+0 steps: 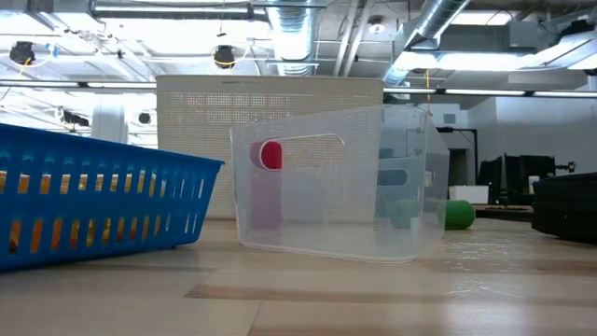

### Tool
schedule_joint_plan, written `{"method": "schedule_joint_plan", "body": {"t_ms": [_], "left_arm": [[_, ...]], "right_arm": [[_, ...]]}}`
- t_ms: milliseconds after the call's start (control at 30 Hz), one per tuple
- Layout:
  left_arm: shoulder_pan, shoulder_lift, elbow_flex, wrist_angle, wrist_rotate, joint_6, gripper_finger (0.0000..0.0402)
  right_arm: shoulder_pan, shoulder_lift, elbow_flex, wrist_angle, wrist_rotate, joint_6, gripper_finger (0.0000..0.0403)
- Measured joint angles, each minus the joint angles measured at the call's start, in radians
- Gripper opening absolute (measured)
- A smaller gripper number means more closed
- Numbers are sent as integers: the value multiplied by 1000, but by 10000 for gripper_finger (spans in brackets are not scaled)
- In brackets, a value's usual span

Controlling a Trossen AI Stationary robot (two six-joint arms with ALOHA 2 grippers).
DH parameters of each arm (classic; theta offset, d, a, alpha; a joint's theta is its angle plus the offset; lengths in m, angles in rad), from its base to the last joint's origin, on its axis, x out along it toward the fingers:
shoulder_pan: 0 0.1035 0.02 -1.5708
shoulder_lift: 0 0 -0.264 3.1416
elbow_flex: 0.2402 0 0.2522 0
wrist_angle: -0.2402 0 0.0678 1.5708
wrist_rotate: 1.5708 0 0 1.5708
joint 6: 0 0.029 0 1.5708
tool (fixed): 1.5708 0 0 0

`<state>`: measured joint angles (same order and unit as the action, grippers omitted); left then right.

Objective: Pick & Place Medicine items
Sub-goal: Put the yellow bottle into the blue bin

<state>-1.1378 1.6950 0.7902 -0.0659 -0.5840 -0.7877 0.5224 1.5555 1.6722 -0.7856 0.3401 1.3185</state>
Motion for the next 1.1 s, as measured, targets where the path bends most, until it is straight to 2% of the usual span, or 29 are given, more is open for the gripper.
{"method": "schedule_joint_plan", "body": {"t_ms": [433,700,767,933,1100], "left_arm": [[0,88,0,69,-1,-4,238],[0,90,0,60,0,-66,180],[-1,73,0,53,2,-83,164],[-1,-11,0,41,2,-83,162],[-2,-153,0,-22,-93,-59,165]], "right_arm": [[0,0,0,0,-2,10,221],[0,0,0,0,-2,18,221],[0,0,0,0,-1,18,221],[0,0,0,0,0,17,221],[0,0,0,0,1,15,221]]}}
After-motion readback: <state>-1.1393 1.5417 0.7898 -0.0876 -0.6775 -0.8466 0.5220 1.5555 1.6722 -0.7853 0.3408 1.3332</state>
